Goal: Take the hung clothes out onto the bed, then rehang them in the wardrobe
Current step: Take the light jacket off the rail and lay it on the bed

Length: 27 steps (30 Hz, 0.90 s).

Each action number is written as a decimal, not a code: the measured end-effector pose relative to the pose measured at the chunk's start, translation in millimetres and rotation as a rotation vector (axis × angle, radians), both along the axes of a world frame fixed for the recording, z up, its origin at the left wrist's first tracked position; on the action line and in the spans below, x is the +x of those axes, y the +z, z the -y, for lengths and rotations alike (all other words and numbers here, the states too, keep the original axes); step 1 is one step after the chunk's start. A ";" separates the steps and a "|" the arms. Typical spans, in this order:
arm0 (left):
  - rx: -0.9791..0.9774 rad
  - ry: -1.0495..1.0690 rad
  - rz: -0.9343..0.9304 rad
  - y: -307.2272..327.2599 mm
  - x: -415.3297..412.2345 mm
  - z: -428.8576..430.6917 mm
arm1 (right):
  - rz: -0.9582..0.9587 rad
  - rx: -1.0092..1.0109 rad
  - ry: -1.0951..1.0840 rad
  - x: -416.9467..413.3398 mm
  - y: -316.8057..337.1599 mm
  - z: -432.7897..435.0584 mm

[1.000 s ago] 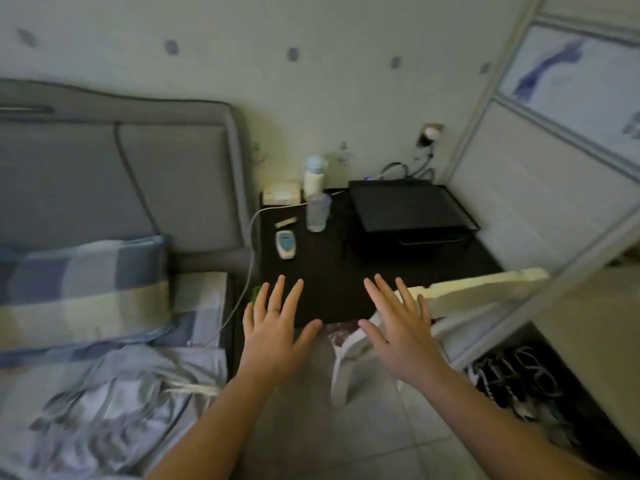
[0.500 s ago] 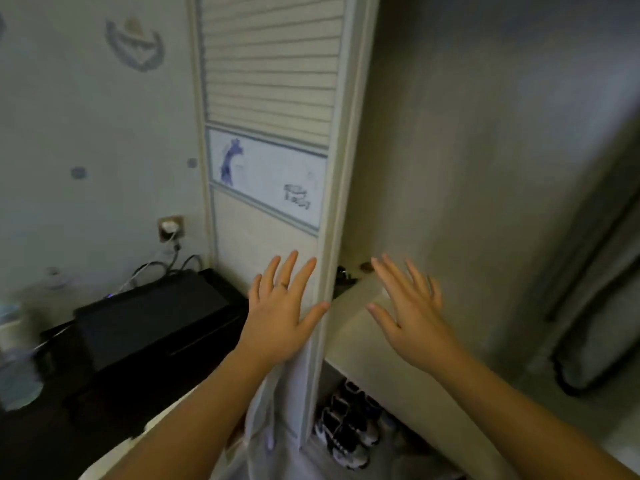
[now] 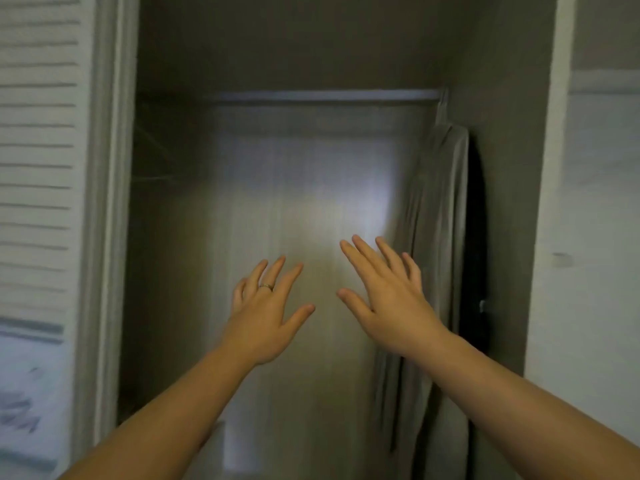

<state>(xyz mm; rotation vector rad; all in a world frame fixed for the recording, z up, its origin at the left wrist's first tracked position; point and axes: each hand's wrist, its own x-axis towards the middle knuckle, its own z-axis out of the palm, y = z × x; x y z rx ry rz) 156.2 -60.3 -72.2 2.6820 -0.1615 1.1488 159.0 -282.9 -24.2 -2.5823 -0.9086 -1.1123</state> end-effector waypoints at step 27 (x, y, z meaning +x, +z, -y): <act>-0.013 -0.890 0.102 210.8 278.7 154.1 | 0.105 0.104 -0.931 115.6 234.3 24.8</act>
